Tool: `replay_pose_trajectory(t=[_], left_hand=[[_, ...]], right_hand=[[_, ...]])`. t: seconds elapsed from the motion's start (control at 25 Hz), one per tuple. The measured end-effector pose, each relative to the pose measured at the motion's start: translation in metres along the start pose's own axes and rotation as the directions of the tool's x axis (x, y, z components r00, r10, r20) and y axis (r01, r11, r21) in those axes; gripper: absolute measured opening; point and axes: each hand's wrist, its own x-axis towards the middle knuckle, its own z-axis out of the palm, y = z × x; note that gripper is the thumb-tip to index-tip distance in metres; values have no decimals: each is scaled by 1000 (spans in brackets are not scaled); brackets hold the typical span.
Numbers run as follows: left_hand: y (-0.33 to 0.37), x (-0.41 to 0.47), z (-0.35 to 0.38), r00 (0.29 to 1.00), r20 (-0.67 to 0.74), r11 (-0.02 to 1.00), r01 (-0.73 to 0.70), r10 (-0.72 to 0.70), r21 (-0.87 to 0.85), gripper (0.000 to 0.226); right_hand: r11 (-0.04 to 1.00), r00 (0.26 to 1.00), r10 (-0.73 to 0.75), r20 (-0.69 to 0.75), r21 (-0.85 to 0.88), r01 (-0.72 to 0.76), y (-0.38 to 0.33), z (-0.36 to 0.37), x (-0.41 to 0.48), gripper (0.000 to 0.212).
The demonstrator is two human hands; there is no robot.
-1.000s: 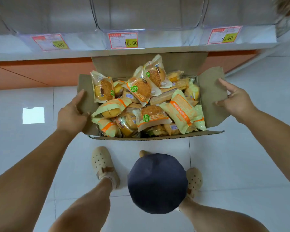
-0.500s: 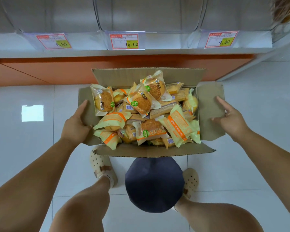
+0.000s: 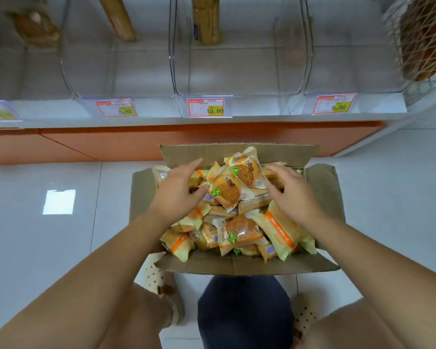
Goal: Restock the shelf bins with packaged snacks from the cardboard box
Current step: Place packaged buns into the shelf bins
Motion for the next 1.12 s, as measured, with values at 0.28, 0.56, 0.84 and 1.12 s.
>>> replay_pose_trajectory(t=[0.28, 0.56, 0.84, 1.12], left_hand=[[-16, 51, 49, 945, 320, 993, -92, 65, 70, 85], [-16, 54, 49, 966, 254, 998, -55, 52, 4, 86], [-28, 38, 47, 992, 108, 943, -25, 65, -332, 51], [-61, 29, -5, 996, 85, 821, 41, 10, -569, 45]], right_hand=[[986, 996, 65, -55, 155, -56, -1, 56, 46, 75], [971, 992, 84, -98, 230, -59, 5, 63, 42, 60], [962, 992, 73, -107, 269, -42, 2, 71, 42, 53], [847, 995, 69, -71, 531, -21, -32, 61, 39, 56]])
